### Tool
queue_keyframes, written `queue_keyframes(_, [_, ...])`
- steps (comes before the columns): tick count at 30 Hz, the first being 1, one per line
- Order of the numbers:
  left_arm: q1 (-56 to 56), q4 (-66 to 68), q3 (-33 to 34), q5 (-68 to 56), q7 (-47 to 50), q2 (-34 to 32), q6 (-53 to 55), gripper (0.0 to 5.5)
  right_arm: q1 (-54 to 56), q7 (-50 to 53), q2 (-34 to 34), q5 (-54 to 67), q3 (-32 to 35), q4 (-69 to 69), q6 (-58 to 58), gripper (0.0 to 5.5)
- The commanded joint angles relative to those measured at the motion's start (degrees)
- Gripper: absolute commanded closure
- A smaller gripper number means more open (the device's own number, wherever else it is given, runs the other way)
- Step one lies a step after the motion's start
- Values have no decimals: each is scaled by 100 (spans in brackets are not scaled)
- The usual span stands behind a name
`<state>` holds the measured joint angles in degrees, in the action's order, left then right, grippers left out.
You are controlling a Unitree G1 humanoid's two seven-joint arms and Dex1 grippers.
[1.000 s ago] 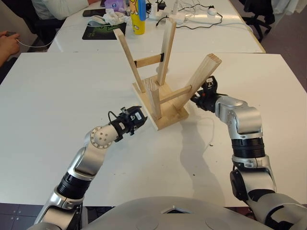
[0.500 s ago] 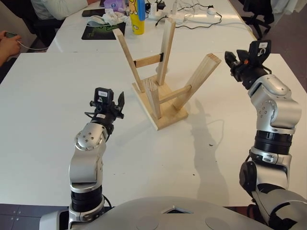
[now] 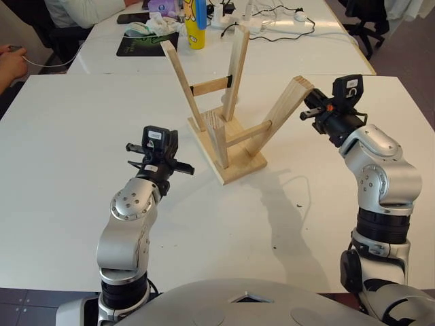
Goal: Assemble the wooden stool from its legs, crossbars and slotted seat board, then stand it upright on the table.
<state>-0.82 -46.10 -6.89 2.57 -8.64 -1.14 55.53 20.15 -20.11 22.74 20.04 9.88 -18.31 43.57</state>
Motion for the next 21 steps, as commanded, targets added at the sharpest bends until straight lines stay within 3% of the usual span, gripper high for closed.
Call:
queue_keyframes(1, [-69,-240,0,-99,109,11,487,549,-262,-110,-70,292,-268,-609,295,550])
queue_keyframes(8, [322,-231,56,-22,371,-37,530,549,-538,295,-250,318,-708,-1281,929,550])
queue_keyframes(14, [258,-230,-82,65,508,-244,535,549,-771,1423,-735,-227,-572,-1442,1206,550])
queue_keyframes(21, [-221,-217,288,117,752,-241,512,549,-1168,1796,-983,-300,-493,-2099,1262,550])
